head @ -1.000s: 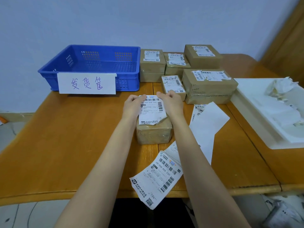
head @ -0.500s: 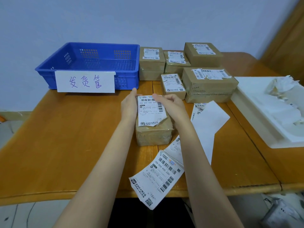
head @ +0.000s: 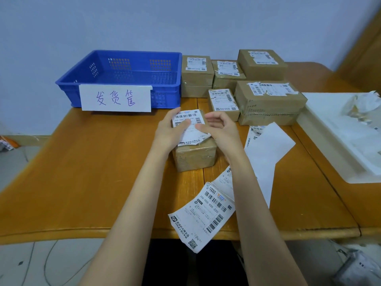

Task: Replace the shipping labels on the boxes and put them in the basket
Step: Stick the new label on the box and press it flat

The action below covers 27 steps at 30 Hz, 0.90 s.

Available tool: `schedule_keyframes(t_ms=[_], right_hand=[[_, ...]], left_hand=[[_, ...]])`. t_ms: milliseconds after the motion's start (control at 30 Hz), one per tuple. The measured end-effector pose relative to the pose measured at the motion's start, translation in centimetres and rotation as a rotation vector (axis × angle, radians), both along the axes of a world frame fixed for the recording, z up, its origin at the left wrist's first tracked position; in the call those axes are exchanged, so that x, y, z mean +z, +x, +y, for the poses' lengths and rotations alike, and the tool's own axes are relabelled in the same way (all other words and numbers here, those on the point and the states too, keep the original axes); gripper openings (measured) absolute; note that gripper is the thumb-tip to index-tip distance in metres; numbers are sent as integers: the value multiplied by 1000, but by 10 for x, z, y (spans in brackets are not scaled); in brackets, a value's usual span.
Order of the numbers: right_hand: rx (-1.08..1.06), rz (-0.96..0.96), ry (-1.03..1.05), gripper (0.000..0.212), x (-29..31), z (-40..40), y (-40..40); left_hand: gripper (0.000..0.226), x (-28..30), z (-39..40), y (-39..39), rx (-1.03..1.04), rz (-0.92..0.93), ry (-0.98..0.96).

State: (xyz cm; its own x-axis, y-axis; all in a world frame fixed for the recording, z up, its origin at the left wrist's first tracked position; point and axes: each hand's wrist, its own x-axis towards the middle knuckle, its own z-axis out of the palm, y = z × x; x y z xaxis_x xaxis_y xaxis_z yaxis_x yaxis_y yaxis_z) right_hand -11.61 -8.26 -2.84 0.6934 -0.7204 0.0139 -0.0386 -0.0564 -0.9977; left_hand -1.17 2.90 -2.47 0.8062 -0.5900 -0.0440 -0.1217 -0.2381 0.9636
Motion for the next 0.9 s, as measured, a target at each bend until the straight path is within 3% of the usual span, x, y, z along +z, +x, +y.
schedule_keyframes(t_ms=[167,333,400,533,667,800,900], right_hand=[[224,-69,189,77,-10,-7,-20],[415,-129,286,95,-7,-10,-31],[373,-75,239,95,0,-5,-29],[289,123,-83,83,-1,7,-17],[402,138,-63,95,-3,0,-21],[268,151,-181,70,5,12,-14],[335,207,-219,76,9,11,-17]], left_hand=[[48,-1,1,-5,12,10,-12],[38,-2,3,-8,43,30,-49],[36,-2,3,-9,63,33,-60],[36,0,4,-10,63,20,-60],[37,-2,4,-10,54,20,-70],[35,-4,3,-7,42,22,-80],[33,-6,2,-7,45,33,-75]])
